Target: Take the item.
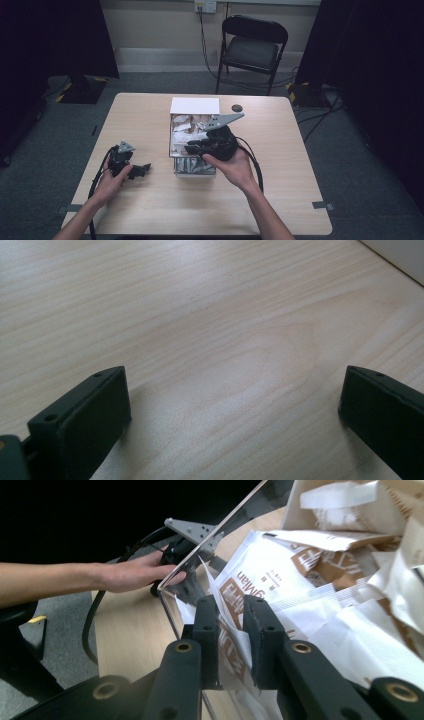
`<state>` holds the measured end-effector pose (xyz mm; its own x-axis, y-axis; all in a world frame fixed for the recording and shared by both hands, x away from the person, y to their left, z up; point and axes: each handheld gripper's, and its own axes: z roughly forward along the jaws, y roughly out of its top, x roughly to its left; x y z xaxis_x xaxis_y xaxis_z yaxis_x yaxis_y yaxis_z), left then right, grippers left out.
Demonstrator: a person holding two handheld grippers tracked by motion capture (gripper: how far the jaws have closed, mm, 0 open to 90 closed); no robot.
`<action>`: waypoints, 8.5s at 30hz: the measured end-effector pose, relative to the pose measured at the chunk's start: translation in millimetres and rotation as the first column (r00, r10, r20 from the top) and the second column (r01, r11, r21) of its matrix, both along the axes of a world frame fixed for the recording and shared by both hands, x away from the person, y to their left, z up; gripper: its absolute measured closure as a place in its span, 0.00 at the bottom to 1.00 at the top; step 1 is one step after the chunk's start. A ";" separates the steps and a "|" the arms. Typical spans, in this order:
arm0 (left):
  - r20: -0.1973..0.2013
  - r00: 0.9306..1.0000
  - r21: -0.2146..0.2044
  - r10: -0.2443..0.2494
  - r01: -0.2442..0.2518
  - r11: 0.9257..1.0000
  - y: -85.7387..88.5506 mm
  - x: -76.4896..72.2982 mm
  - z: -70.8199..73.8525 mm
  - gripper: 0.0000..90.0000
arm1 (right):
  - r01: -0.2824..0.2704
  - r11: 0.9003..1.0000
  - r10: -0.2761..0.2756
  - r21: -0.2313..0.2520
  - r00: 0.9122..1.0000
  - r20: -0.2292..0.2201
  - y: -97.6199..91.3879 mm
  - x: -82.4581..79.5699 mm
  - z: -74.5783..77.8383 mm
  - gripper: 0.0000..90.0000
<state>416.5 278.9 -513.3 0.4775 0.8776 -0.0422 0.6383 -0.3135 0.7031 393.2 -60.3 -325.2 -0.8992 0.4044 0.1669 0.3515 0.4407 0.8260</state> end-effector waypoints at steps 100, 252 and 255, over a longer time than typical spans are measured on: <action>-0.001 1.000 0.002 -0.002 0.002 1.000 0.2 0.0 0.1 0.00 | 0.115 0.977 -0.143 0.180 0.979 0.148 -64.1 -24.5 56.6 0.99; -0.002 1.000 0.006 -0.011 0.011 1.000 0.8 -0.7 0.3 0.00 | 0.507 0.846 -0.523 -0.168 0.849 -0.072 -100.1 75.4 -151.9 0.50; -0.002 1.000 0.005 -0.010 0.010 1.000 0.8 -0.9 0.3 0.00 | 0.512 0.846 -0.527 -0.150 0.846 -0.084 -103.1 71.6 -143.6 0.43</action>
<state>415.6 279.7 -513.0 0.4861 0.8731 -0.0384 0.6366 -0.3237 0.7000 464.7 -163.4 -468.7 -0.5285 0.8298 0.1793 0.6472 0.2572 0.7177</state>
